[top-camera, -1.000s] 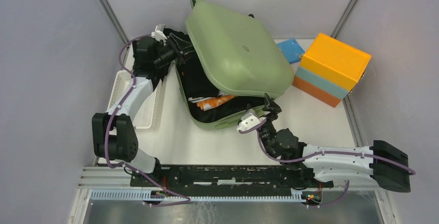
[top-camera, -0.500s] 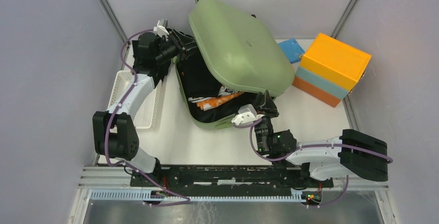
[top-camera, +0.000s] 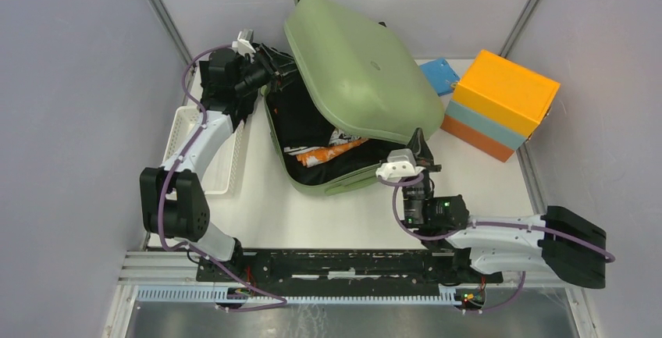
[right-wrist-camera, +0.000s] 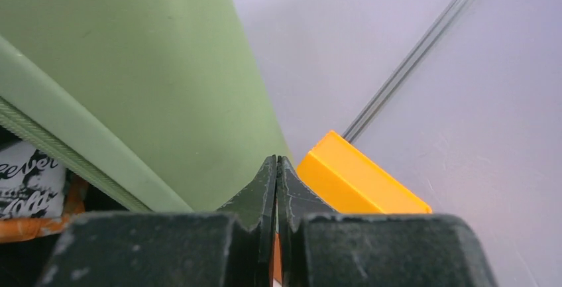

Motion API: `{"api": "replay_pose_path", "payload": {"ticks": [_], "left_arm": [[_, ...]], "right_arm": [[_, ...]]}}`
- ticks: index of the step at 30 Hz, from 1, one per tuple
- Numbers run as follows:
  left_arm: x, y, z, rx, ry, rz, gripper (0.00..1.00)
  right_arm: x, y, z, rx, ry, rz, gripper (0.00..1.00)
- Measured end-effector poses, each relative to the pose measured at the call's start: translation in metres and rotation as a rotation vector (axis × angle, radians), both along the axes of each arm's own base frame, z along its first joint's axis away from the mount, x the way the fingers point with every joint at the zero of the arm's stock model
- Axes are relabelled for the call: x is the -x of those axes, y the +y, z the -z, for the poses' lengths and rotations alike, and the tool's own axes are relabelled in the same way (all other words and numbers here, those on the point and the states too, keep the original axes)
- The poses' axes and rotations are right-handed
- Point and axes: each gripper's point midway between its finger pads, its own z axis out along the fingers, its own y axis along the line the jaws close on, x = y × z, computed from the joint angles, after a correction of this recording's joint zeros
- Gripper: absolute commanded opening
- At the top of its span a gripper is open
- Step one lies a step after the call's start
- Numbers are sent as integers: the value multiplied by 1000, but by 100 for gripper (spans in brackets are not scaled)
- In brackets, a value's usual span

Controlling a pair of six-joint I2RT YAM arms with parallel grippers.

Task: Open, take out, and arrange the luggage
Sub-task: Open the luggage at the center of the board.

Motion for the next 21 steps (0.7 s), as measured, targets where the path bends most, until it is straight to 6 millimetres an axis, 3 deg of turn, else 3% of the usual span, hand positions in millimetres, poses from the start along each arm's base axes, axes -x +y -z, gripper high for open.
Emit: {"api": "replay_pose_path", "payload": {"ticks": [4, 7, 10, 17, 21], "left_arm": [[-3, 0, -3, 0, -1, 0, 44], [-4, -1, -6, 1, -4, 0, 44], [-4, -1, -7, 1, -6, 2, 44], [-2, -3, -9, 1, -7, 8, 44], [-3, -6, -11, 2, -11, 13, 45]], "right_arm": [[5, 0, -9, -54, -28, -101, 66], [9, 9, -15, -71, -39, -210, 86], [9, 21, -9, -52, -21, -267, 90], [-9, 60, 41, 137, 100, -245, 86], [-18, 59, 39, 150, 85, -127, 81]]}}
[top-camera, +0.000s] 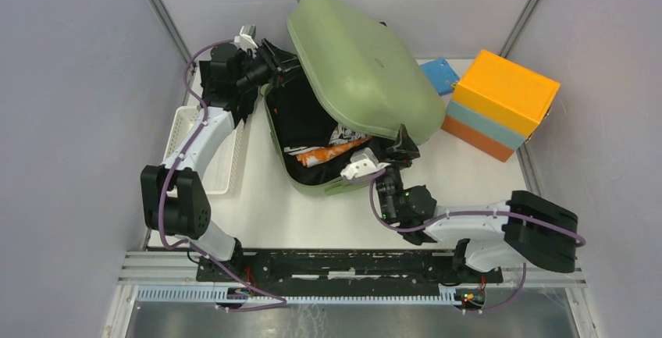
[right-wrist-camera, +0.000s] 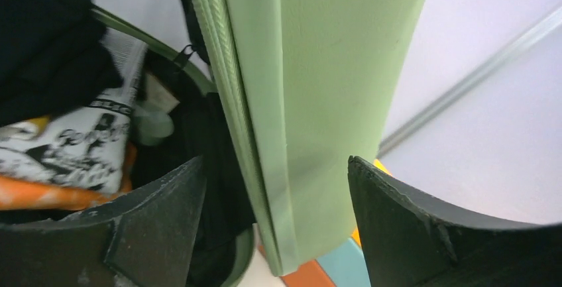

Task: Open, take out, and arrange the luggage
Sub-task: Open the luggage at the center of the board.

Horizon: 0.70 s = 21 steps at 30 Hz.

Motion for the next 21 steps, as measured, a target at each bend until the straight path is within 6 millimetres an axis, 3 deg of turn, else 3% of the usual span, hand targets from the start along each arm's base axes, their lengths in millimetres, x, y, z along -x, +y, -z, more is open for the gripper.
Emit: {"api": "replay_pose_path", "payload": {"ticks": [3, 7, 11, 16, 21], "left_arm": [[-1, -3, -2, 1, -5, 5, 44], [-1, -5, -3, 1, -6, 8, 45], [-1, -5, -1, 0, -3, 9, 45], [0, -7, -2, 1, -8, 16, 45], [2, -11, -5, 4, -26, 29, 55]], "right_arm": [[-6, 1, -8, 35, -32, 91, 73], [-12, 7, -4, 155, -39, 162, 38], [-12, 6, -3, 206, -43, 182, 11], [-12, 3, -7, 214, -51, 190, 3], [-9, -13, -13, 196, -62, 196, 1]]}}
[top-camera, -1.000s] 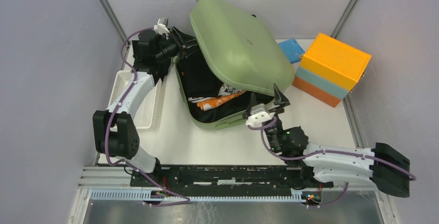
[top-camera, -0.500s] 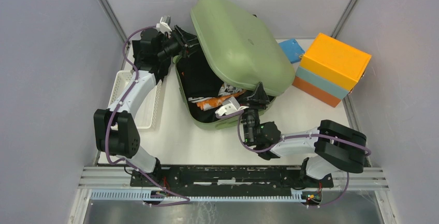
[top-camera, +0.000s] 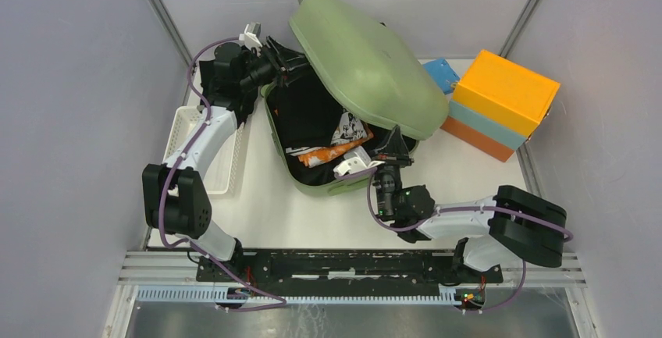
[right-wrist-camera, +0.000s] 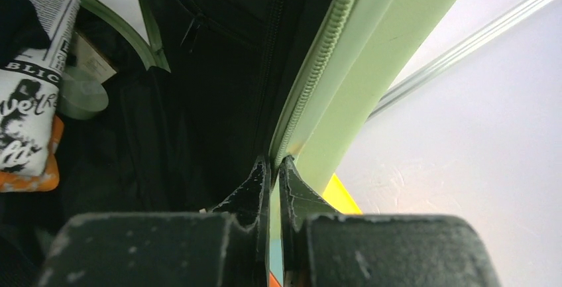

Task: Open, take out, and arrange the luggage
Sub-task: Open the luggage at the center of the board.

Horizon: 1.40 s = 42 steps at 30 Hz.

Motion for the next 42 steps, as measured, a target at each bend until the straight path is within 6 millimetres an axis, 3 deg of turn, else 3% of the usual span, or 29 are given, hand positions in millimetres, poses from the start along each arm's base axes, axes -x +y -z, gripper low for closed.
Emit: {"api": "replay_pose_path", "payload": {"ticks": [9, 12, 17, 21, 27, 31, 36, 42], "left_arm": [[0, 0, 8, -2, 9, 0, 57], [1, 0, 11, -3, 16, 0, 57], [1, -1, 10, -2, 12, 2, 56], [4, -7, 9, -1, 5, 16, 55], [6, -19, 14, -3, 13, 40, 55], [6, -23, 16, -4, 19, 47, 55], [5, -23, 14, -3, 12, 46, 55], [5, -24, 11, -2, 7, 47, 57]], "right_arm": [[4, -22, -8, -33, -15, 20, 4], [5, -25, -7, -32, -16, 19, 25], [7, -27, -4, -13, -19, 6, 35], [9, -28, -2, -9, -20, -5, 54], [11, -27, -5, -20, -29, -17, 61], [10, -26, -5, -21, -31, -21, 56], [6, -20, -7, -19, -33, -19, 27], [1, -21, -11, -16, -37, -1, 8]]}}
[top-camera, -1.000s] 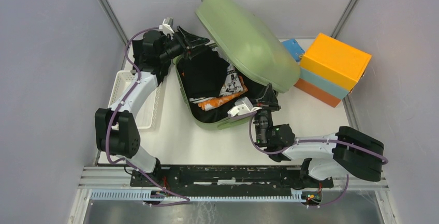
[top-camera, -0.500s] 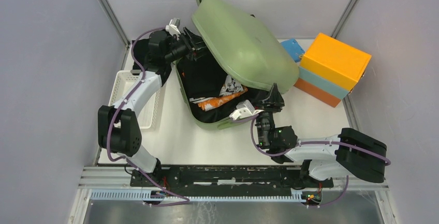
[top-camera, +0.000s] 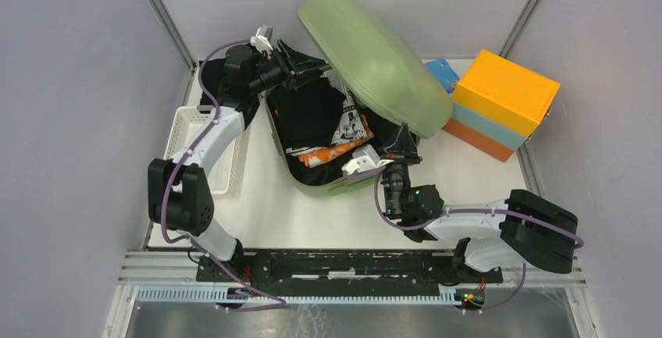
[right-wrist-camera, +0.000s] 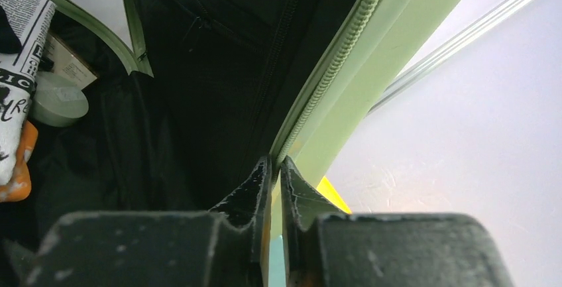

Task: Open, take out, and arrange the luggage
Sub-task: Open the luggage at the center of the board.

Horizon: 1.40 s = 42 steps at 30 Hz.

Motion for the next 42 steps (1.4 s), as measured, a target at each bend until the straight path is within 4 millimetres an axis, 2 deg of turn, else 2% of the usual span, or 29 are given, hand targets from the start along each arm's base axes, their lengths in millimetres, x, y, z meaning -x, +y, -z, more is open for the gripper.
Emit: {"api": "replay_pose_path", "payload": {"ticks": [5, 10, 12, 15, 18, 20, 22, 23, 24, 30, 36, 39, 42], "left_arm": [[-1, 1, 3, -17, -9, -4, 59], [-2, 9, 27, -101, 0, -50, 65], [0, 13, 39, -129, 16, -60, 64], [2, 14, 45, -142, 24, -58, 61], [3, 13, 44, -140, 20, -47, 58], [5, 11, 44, -138, 17, -40, 56], [7, 7, 41, -133, 8, -27, 53], [8, 5, 40, -128, 3, -21, 52], [10, 1, 37, -120, -6, -10, 52], [17, -10, 30, -78, -2, 20, 49], [26, -25, 20, -43, 1, 51, 49], [30, -33, 7, -27, -14, 69, 49], [33, -39, -8, -12, -42, 83, 49]], "right_arm": [[0, -1, -2, -4, -7, -1, 4], [2, -3, -6, -18, -15, -5, 6], [3, -5, -7, -25, -17, -5, 18], [5, -11, -4, -31, -17, -8, 44], [11, -20, -5, -75, -32, -38, 55], [17, -25, -7, -134, -36, -91, 71], [21, -26, -8, -180, -23, -159, 79], [23, -26, -10, -200, -18, -197, 94], [26, -24, -11, -214, -12, -236, 98], [32, -6, -9, -267, 35, -390, 98], [33, 11, -2, -280, 93, -465, 98], [34, 14, -11, -289, 83, -465, 98], [34, 22, -32, -272, 55, -439, 98]]}}
